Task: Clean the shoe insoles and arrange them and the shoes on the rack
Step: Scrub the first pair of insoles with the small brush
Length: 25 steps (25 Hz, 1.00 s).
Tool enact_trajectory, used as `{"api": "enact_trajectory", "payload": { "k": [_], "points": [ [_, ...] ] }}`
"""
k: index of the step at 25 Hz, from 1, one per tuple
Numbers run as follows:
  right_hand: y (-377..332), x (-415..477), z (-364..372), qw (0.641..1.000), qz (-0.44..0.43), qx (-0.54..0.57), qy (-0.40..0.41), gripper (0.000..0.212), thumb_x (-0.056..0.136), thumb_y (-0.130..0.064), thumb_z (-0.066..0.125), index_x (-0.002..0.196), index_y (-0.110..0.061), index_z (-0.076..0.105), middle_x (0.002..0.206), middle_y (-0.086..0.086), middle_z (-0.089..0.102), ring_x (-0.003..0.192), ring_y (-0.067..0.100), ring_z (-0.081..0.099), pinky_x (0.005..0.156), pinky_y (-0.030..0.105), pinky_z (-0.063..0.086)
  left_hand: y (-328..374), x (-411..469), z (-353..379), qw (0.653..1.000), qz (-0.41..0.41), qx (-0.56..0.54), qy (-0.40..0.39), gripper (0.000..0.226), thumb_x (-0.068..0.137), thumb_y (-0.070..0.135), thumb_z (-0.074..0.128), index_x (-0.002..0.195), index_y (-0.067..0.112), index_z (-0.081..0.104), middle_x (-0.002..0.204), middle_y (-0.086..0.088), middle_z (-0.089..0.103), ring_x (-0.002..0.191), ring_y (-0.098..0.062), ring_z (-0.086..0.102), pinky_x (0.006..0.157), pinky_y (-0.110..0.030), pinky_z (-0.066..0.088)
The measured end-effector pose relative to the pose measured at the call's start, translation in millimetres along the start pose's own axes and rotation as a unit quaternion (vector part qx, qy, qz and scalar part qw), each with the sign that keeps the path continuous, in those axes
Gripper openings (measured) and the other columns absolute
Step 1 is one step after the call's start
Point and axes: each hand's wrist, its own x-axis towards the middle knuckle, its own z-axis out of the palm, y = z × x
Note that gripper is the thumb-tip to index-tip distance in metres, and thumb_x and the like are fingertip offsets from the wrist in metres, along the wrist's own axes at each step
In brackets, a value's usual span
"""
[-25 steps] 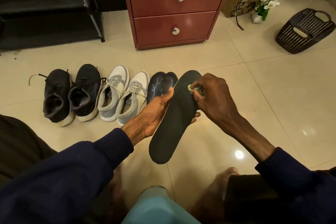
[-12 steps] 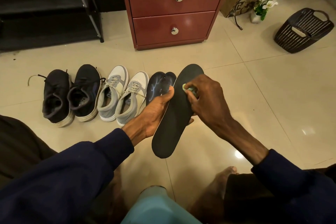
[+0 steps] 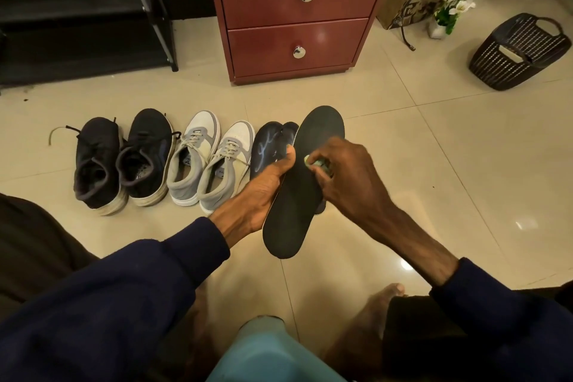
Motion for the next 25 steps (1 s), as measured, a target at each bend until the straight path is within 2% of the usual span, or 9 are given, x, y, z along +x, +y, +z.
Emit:
{"api": "enact_trajectory", "payload": {
  "k": [4,9,11,14,15,19,21,24,25],
  "points": [
    [-35.1,-26.4,4.6,0.971,-0.091,0.1,-0.196,0.011,0.084,-0.015,0.078,0.096,-0.015,0.079,0.094,-0.001,0.071,0.08,0.008,0.063,0.072,0.019,0.053,9.7,-1.3,-6.6,0.999,0.033,-0.033,0.026,0.046,0.107,0.049,0.043,0.116,0.013,0.069,0.102,-0.007,0.079,0.086,-0.021,0.078,0.066,-0.031,0.062],
    [-6.1,-2.4,-1.0,0.999,-0.051,0.005,0.007,0.016,0.08,-0.005,0.079,0.095,-0.005,0.074,0.093,0.015,0.068,0.082,0.028,0.064,0.074,0.041,0.058,8.1,1.2,1.9,0.998,0.034,-0.042,0.024,0.046,0.105,0.051,0.047,0.118,0.015,0.071,0.104,-0.007,0.079,0.084,-0.022,0.078,0.068,-0.035,0.063],
    [-21.4,-15.1,5.0,0.995,-0.076,0.046,-0.044,0.016,0.08,-0.007,0.08,0.096,-0.008,0.075,0.094,0.008,0.069,0.083,0.021,0.064,0.074,0.035,0.058,13.7,-0.9,1.3,0.997,0.032,-0.062,0.019,0.055,0.104,0.055,0.046,0.126,0.01,0.068,0.111,-0.011,0.077,0.093,-0.024,0.077,0.077,-0.038,0.064],
    [-42.4,-34.2,3.7,0.963,-0.107,0.133,-0.207,0.013,0.083,-0.014,0.079,0.096,-0.015,0.078,0.093,-0.003,0.071,0.08,0.007,0.064,0.07,0.015,0.052,19.8,-2.7,-7.3,0.993,0.012,-0.122,0.0,0.075,0.1,0.063,0.047,0.14,0.0,0.059,0.141,-0.018,0.062,0.126,-0.028,0.06,0.111,-0.043,0.048],
    [-40.5,-31.9,2.6,0.962,-0.114,0.129,-0.212,0.012,0.083,-0.014,0.079,0.095,-0.015,0.078,0.093,-0.003,0.071,0.08,0.007,0.064,0.07,0.013,0.052,20.5,-1.2,-10.4,0.991,0.013,-0.13,-0.005,0.078,0.099,0.064,0.047,0.143,0.0,0.056,0.144,-0.018,0.06,0.129,-0.029,0.057,0.113,-0.044,0.045],
    [-16.7,-12.2,5.3,0.993,-0.086,0.071,-0.027,0.02,0.08,-0.01,0.082,0.099,-0.005,0.074,0.096,0.01,0.071,0.083,0.013,0.063,0.076,0.024,0.056,21.8,0.8,-4.5,0.991,0.035,-0.133,0.001,0.066,0.102,0.06,0.044,0.137,0.006,0.06,0.125,-0.017,0.072,0.107,-0.031,0.073,0.098,-0.049,0.056],
    [-24.5,-19.6,7.3,0.988,-0.102,0.093,-0.07,0.02,0.082,-0.011,0.08,0.1,-0.007,0.075,0.097,0.007,0.07,0.085,0.011,0.062,0.077,0.02,0.055,23.6,0.1,-3.7,0.991,0.037,-0.129,0.006,0.07,0.101,0.063,0.043,0.137,0.005,0.06,0.131,-0.017,0.069,0.114,-0.031,0.07,0.102,-0.048,0.054],
    [-38.5,-28.4,-1.2,0.96,-0.118,0.105,-0.23,0.014,0.085,-0.015,0.078,0.099,-0.014,0.078,0.097,-0.001,0.07,0.083,0.006,0.062,0.071,0.008,0.048,24.3,3.2,-13.3,0.989,0.027,-0.145,0.004,0.079,0.099,0.066,0.045,0.146,0.004,0.052,0.143,-0.018,0.06,0.131,-0.031,0.058,0.11,-0.045,0.047],
    [-34.9,-23.4,-1.9,0.964,-0.113,0.093,-0.22,0.014,0.085,-0.014,0.078,0.098,-0.013,0.078,0.097,-0.001,0.07,0.082,0.007,0.062,0.071,0.01,0.048,23.7,3.4,-14.4,0.99,0.03,-0.14,0.008,0.077,0.099,0.065,0.044,0.144,0.004,0.054,0.142,-0.018,0.061,0.13,-0.031,0.059,0.11,-0.046,0.047]
  ]
}}
